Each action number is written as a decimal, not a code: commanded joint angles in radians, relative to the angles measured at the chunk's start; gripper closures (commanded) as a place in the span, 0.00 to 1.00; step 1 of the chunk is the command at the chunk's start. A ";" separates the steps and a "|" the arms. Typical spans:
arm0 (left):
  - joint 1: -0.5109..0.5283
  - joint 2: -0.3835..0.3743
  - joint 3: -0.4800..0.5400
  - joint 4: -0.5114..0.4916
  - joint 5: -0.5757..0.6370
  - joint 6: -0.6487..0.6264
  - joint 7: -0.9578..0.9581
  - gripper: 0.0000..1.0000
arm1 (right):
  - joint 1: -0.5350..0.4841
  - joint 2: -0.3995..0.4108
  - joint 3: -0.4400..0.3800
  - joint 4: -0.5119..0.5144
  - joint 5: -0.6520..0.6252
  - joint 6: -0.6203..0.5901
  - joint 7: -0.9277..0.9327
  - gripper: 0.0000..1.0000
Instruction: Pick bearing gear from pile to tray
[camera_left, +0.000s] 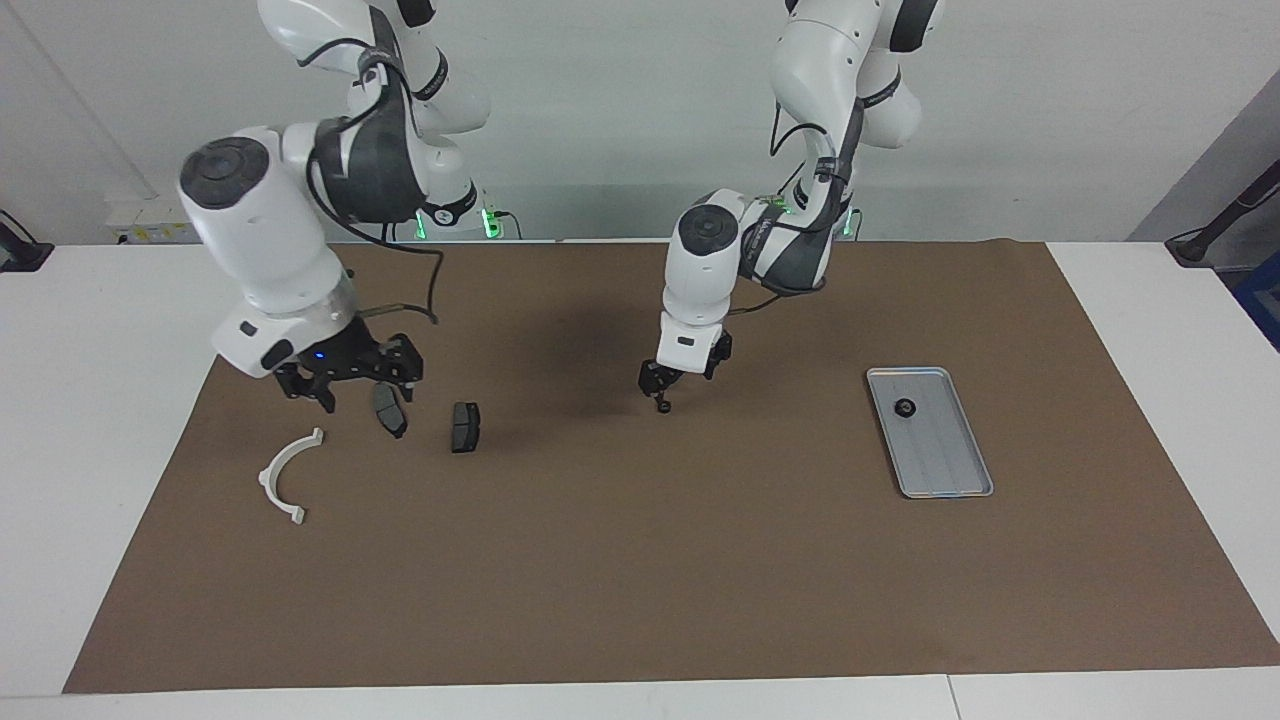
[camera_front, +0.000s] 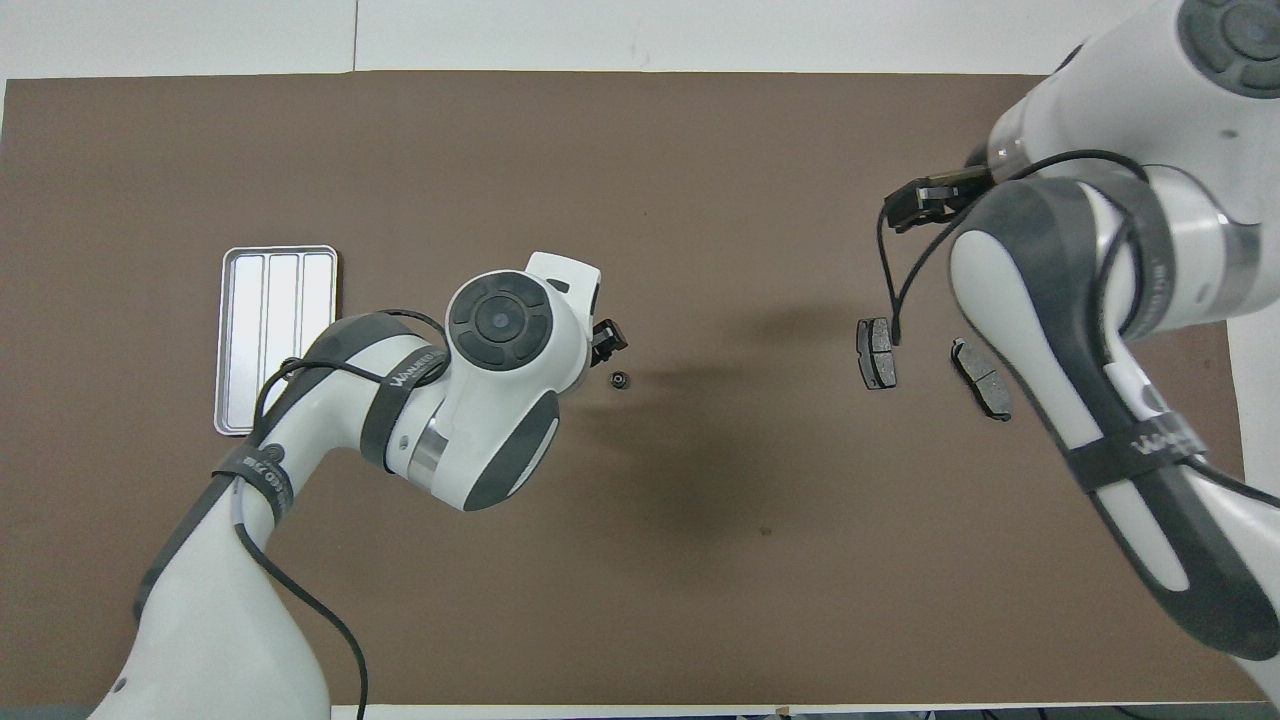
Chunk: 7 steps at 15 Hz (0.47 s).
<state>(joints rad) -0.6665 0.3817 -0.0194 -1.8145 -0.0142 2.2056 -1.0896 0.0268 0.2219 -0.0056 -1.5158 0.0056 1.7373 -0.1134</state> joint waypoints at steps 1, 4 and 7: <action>-0.019 0.045 0.018 0.034 0.019 -0.024 -0.018 0.00 | -0.014 -0.125 0.012 -0.047 -0.010 -0.126 -0.005 0.00; -0.038 0.039 0.018 -0.005 0.019 -0.015 -0.021 0.00 | -0.024 -0.217 0.012 -0.174 -0.010 -0.128 0.024 0.00; -0.036 0.048 0.018 0.014 0.014 0.000 -0.023 0.01 | -0.031 -0.237 0.007 -0.172 -0.010 -0.136 0.031 0.00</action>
<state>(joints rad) -0.6831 0.4308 -0.0185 -1.8096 -0.0142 2.2061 -1.0929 0.0106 0.0209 -0.0046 -1.6428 0.0050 1.5838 -0.1007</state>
